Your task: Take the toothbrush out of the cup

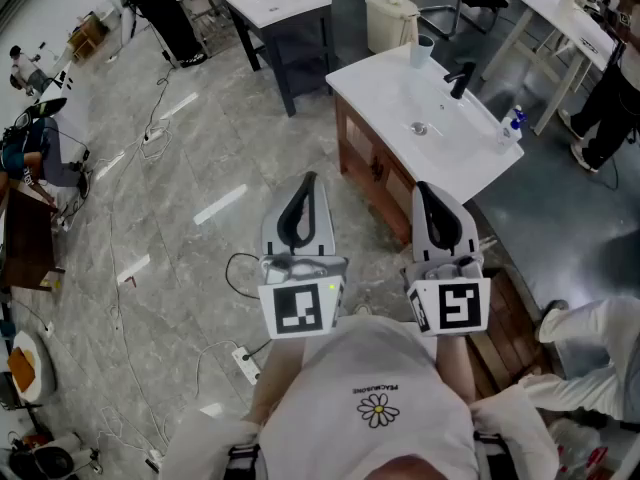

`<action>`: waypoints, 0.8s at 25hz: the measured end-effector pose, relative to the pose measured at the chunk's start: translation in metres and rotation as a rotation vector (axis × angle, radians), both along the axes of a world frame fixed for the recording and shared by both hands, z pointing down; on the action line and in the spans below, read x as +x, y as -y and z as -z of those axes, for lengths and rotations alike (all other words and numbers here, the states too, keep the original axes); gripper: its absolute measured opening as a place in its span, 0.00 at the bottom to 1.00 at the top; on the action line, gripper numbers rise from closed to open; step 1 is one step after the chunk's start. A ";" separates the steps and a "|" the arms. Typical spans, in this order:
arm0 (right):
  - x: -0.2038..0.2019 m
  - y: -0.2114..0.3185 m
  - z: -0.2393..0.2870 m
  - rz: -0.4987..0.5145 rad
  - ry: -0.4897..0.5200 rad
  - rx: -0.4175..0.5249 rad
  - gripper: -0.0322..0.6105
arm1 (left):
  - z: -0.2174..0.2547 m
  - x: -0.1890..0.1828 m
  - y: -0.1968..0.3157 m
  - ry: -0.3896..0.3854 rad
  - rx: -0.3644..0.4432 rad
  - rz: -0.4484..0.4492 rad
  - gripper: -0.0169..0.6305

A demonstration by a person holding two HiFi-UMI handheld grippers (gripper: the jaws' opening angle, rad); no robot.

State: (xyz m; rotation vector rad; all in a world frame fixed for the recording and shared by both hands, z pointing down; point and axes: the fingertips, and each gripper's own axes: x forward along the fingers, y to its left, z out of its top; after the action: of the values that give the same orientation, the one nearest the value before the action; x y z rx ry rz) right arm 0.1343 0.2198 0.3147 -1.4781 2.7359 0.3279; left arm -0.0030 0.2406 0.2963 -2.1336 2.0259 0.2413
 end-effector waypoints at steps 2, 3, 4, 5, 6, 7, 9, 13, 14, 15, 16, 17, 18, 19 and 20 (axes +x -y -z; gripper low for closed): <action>0.001 0.003 -0.002 0.007 0.010 -0.008 0.07 | -0.002 0.000 0.003 0.004 -0.008 0.007 0.05; 0.001 0.004 -0.002 0.009 0.014 -0.011 0.07 | -0.003 -0.001 0.004 0.005 -0.010 0.010 0.05; 0.001 0.005 -0.003 0.011 0.019 -0.014 0.07 | -0.003 -0.001 0.004 0.005 -0.012 0.013 0.05; 0.002 0.006 -0.003 0.013 0.023 -0.019 0.07 | -0.004 -0.001 0.004 0.005 -0.012 0.017 0.05; 0.003 0.006 -0.003 0.016 0.027 -0.024 0.07 | -0.004 -0.002 0.003 0.002 -0.011 0.021 0.05; 0.004 0.006 -0.004 0.021 0.029 -0.031 0.07 | -0.003 -0.002 0.002 -0.002 -0.010 0.026 0.05; 0.007 0.006 -0.006 0.033 0.029 -0.044 0.07 | -0.002 -0.002 -0.001 -0.015 -0.009 0.033 0.05; 0.001 0.003 -0.016 0.096 -0.005 -0.064 0.07 | -0.003 -0.004 -0.004 -0.023 -0.016 0.054 0.05; -0.002 0.003 -0.020 0.106 -0.021 -0.065 0.07 | -0.006 -0.006 -0.005 -0.007 -0.022 0.060 0.05; -0.005 0.002 -0.024 0.117 -0.037 -0.065 0.07 | -0.009 -0.007 -0.006 0.016 -0.028 0.065 0.05; -0.009 0.002 -0.027 0.129 -0.049 -0.063 0.07 | -0.012 -0.008 -0.006 0.034 -0.033 0.070 0.05; -0.013 0.002 -0.030 0.142 -0.058 -0.061 0.07 | -0.015 -0.010 -0.006 0.041 -0.036 0.077 0.05; -0.017 0.002 -0.032 0.153 -0.065 -0.060 0.07 | -0.017 -0.012 -0.006 0.041 -0.038 0.083 0.05; -0.020 0.003 -0.034 0.162 -0.070 -0.063 0.07 | -0.017 -0.013 -0.004 0.038 -0.039 0.088 0.05; -0.022 0.005 -0.036 0.168 -0.071 -0.067 0.07 | -0.018 -0.015 -0.002 0.035 -0.040 0.091 0.05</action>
State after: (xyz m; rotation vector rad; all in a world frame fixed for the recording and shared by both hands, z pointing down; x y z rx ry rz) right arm 0.1120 0.2150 0.3504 -1.2613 2.9299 0.2922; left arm -0.0179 0.2430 0.3140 -2.0471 2.1182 0.1497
